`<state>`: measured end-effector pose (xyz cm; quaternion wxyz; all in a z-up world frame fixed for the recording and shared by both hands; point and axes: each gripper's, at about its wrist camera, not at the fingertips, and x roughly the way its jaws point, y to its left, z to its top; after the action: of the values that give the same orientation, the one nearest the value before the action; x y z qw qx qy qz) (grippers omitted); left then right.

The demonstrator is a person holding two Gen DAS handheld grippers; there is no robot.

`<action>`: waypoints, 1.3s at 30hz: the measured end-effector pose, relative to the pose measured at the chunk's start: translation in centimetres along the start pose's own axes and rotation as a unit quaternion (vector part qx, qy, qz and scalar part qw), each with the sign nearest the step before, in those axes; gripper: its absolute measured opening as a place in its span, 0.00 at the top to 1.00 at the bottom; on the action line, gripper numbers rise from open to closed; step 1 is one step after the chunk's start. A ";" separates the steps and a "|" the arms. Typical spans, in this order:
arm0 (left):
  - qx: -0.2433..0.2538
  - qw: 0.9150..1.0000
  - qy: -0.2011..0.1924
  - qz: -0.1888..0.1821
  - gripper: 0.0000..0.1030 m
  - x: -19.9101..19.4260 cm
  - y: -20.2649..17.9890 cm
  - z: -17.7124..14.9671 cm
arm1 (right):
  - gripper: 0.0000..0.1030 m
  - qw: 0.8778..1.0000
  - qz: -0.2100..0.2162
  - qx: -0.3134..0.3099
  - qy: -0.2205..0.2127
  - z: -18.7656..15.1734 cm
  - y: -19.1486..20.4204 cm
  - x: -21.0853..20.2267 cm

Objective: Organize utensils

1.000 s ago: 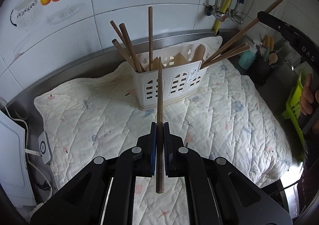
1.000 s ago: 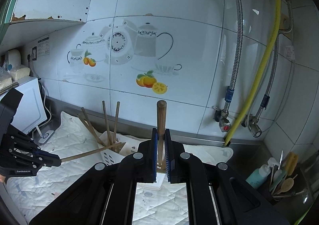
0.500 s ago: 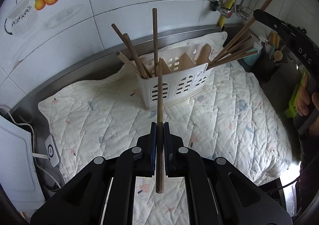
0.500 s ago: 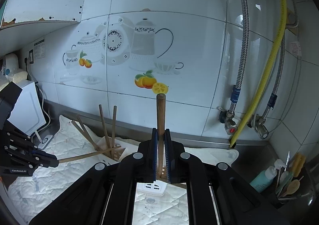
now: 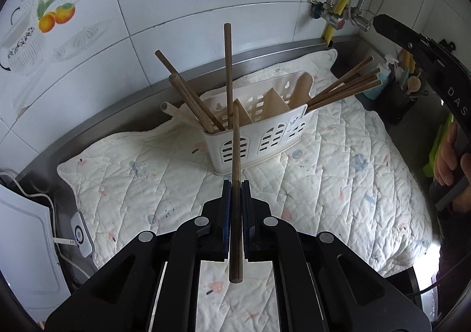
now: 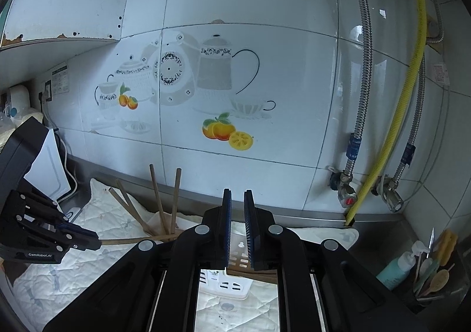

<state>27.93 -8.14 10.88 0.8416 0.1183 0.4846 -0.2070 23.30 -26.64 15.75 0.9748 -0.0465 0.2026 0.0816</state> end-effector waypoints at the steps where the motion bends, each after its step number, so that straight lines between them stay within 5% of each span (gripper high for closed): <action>1: -0.001 1.000 -0.005 0.000 0.95 -0.1 0.0 0.2 | 0.89 1.000 0.002 0.000 -0.001 -0.1 0.1 -0.1; 27: -0.099 0.988 -0.111 -0.040 0.90 -0.8 2.0 4.7 | 0.74 0.999 -0.001 -0.014 -0.040 -0.9 0.7 -4.3; 39: -0.102 0.979 -0.174 -0.035 0.42 -3.1 2.4 2.7 | 0.63 0.999 0.002 0.004 -0.036 -2.9 0.7 -5.8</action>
<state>29.77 -6.40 14.91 0.9131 -0.0236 0.3528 -0.2031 16.76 -27.12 15.41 0.9815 -0.0394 0.1676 0.0840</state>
